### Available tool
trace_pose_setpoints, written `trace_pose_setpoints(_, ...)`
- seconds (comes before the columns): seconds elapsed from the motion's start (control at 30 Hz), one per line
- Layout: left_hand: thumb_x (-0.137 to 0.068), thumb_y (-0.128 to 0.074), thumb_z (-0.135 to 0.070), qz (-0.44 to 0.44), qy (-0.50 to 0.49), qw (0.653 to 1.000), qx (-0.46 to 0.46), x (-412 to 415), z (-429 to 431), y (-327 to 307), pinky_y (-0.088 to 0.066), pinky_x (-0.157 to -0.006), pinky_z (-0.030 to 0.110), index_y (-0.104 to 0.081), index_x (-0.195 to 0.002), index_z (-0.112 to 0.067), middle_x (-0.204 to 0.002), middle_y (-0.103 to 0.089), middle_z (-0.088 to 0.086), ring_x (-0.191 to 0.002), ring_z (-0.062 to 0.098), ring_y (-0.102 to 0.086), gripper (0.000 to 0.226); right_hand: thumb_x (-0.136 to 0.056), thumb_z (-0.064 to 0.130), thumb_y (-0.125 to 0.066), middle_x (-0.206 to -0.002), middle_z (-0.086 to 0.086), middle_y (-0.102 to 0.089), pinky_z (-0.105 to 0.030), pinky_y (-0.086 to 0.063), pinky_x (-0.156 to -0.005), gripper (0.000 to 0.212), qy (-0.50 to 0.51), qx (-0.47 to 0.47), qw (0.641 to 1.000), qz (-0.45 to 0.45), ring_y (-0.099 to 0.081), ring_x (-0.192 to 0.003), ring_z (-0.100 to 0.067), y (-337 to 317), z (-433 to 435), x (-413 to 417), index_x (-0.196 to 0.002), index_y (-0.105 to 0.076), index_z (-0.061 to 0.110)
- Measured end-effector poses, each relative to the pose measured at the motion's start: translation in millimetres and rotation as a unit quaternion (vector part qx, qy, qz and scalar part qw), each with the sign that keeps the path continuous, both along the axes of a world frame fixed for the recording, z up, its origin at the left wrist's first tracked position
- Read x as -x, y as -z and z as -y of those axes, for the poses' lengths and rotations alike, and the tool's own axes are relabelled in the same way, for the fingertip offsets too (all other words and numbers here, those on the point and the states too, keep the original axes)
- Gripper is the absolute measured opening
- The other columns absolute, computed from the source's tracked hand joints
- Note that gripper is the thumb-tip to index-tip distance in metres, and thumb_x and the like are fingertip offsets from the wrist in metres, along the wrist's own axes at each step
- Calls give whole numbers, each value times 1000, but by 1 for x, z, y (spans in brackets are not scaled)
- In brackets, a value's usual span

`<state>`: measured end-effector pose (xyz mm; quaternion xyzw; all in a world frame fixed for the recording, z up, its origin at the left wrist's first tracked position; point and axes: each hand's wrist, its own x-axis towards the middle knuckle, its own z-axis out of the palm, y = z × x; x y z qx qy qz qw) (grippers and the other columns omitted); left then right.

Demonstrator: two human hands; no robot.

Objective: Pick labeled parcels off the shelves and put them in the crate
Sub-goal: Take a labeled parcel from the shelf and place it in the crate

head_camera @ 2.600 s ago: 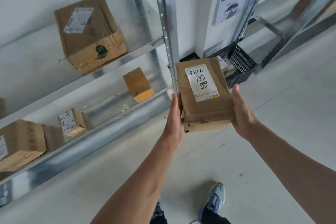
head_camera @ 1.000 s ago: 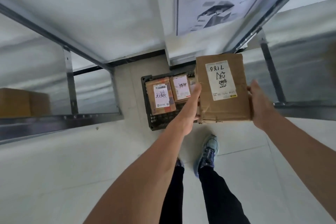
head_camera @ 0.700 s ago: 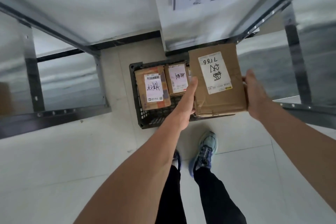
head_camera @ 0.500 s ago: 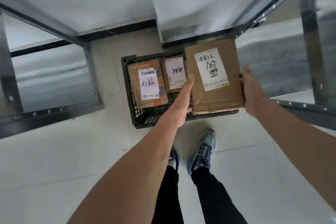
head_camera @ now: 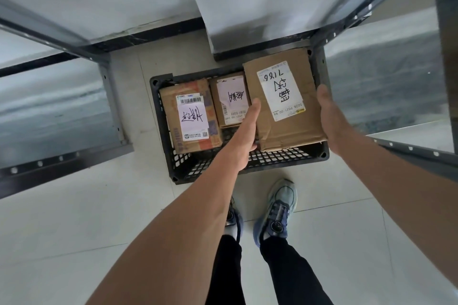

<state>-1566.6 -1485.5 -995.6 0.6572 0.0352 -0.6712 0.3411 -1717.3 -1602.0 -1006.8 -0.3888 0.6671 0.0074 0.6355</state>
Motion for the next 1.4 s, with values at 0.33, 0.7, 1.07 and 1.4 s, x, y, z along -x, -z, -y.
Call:
trace_pose_setpoints(0.33,-84,-44,-86,17,-17,1000,-11,3,7,14,-27,-118,57,-33,-156,-36,-152,-51,0,-133,22,-51,89,-78,88,-23,-134,2,-64,-54,-39,-114,84,-20,54,997,-53,-57,-126,-26,21,-3,2,-132,-60,35)
trace_pose_setpoints(0.7,-97,-31,-75,17,-40,999,13,-2,2,-33,-13,-124,57,-23,-161,-33,-169,-24,-3,-154,22,-22,77,-92,82,-24,-118,11,-74,-54,-42,-112,66,-35,93,995,5,-64,-121,-21,-26,-6,-3,-119,-69,42)
trace_pose_setpoints(1.07,-88,-32,-86,88,-128,980,126,-54,-34,-258,-11,-123,61,-18,-162,-36,-170,-18,-4,-154,28,-21,90,-101,73,-23,-168,14,-24,-41,-11,-127,66,-130,205,962,125,-20,-155,-9,-254,-27,-83,-160,-27,42)
trace_pose_setpoints(1.4,-96,-25,-78,190,-189,933,241,-109,-124,-462,-14,-124,59,-24,-161,-37,-168,-25,-10,-151,12,-27,77,-105,64,-21,-169,20,-19,-40,-10,-128,62,-218,315,900,207,-18,-153,-2,-451,-97,-155,-162,-21,39)
